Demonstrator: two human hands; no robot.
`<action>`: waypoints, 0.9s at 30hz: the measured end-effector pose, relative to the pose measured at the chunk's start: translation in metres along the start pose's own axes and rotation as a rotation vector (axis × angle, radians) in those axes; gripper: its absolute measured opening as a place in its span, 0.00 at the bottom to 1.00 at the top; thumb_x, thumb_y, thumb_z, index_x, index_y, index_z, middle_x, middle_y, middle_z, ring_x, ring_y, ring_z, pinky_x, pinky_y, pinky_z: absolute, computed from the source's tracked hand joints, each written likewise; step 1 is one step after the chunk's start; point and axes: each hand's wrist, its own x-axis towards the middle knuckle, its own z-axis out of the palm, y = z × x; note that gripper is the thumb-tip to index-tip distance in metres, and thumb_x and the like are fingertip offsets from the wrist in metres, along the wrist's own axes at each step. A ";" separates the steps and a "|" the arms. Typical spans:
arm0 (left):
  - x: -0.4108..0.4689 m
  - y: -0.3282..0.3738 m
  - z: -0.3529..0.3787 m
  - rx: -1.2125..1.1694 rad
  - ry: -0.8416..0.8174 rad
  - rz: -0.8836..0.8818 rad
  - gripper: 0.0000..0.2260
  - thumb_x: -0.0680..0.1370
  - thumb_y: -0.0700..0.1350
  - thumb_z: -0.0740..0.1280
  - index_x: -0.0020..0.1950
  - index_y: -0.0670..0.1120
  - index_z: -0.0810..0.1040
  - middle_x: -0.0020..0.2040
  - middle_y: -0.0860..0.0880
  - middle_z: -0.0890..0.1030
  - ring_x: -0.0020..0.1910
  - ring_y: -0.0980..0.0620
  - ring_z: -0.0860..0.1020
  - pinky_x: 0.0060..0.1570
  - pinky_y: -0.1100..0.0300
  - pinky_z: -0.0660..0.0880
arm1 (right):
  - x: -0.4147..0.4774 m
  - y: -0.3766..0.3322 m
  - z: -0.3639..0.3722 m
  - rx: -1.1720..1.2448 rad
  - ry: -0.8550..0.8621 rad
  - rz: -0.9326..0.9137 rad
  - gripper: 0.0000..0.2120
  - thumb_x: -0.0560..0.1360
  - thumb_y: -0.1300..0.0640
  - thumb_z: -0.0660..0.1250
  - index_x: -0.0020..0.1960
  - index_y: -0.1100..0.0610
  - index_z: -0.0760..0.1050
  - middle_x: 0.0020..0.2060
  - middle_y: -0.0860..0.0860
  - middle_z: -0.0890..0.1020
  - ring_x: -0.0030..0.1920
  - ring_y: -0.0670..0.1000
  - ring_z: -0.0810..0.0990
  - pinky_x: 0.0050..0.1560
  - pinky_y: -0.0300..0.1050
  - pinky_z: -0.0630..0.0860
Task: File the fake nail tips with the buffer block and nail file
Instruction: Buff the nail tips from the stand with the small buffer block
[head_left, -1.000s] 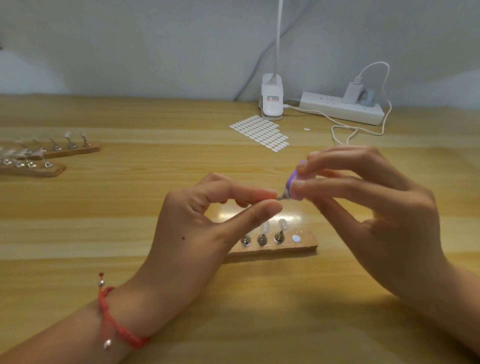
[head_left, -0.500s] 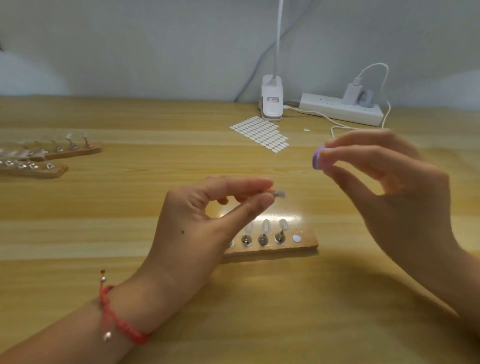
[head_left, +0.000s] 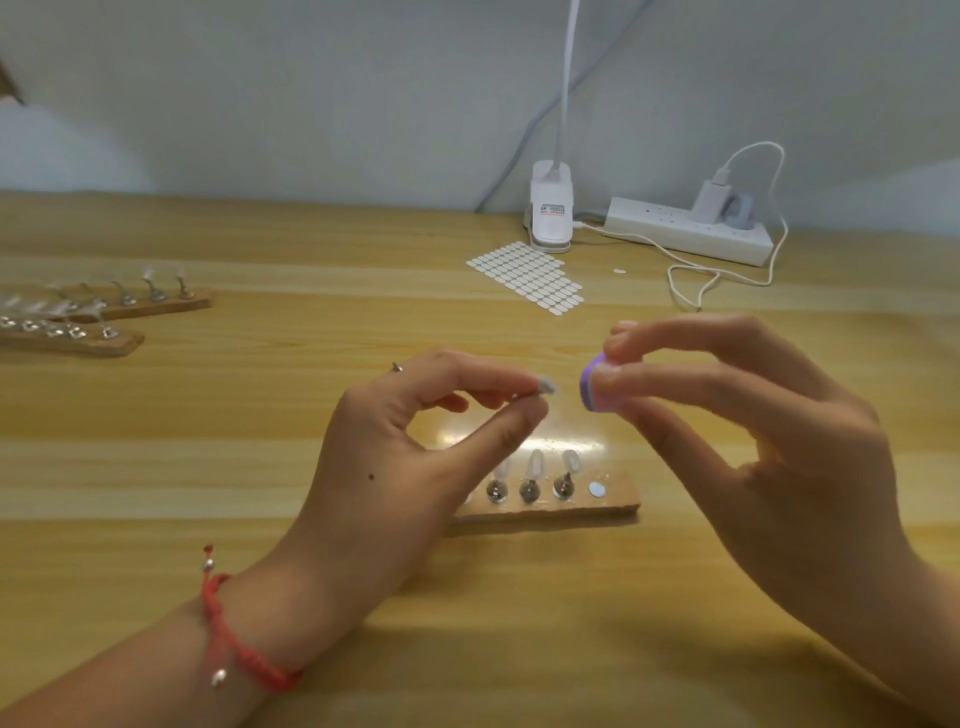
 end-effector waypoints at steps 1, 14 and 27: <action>0.000 0.000 0.000 0.000 0.004 -0.001 0.05 0.70 0.51 0.71 0.45 0.58 0.83 0.43 0.59 0.84 0.47 0.53 0.81 0.48 0.56 0.76 | -0.002 -0.002 0.003 0.010 -0.015 -0.013 0.09 0.76 0.63 0.70 0.54 0.53 0.79 0.52 0.54 0.81 0.57 0.47 0.80 0.57 0.38 0.75; -0.003 0.004 0.004 -0.094 -0.081 -0.078 0.11 0.67 0.53 0.73 0.48 0.58 0.84 0.43 0.54 0.85 0.45 0.54 0.82 0.51 0.56 0.76 | -0.002 0.010 0.005 -0.098 -0.007 -0.035 0.08 0.77 0.67 0.70 0.55 0.60 0.81 0.51 0.58 0.81 0.55 0.50 0.80 0.58 0.37 0.76; 0.002 0.012 0.002 -0.266 0.036 -0.289 0.13 0.57 0.53 0.75 0.39 0.53 0.86 0.37 0.53 0.86 0.39 0.57 0.84 0.41 0.69 0.77 | -0.002 0.005 0.006 -0.039 0.007 -0.029 0.10 0.77 0.64 0.70 0.57 0.55 0.78 0.52 0.54 0.81 0.56 0.47 0.80 0.58 0.37 0.75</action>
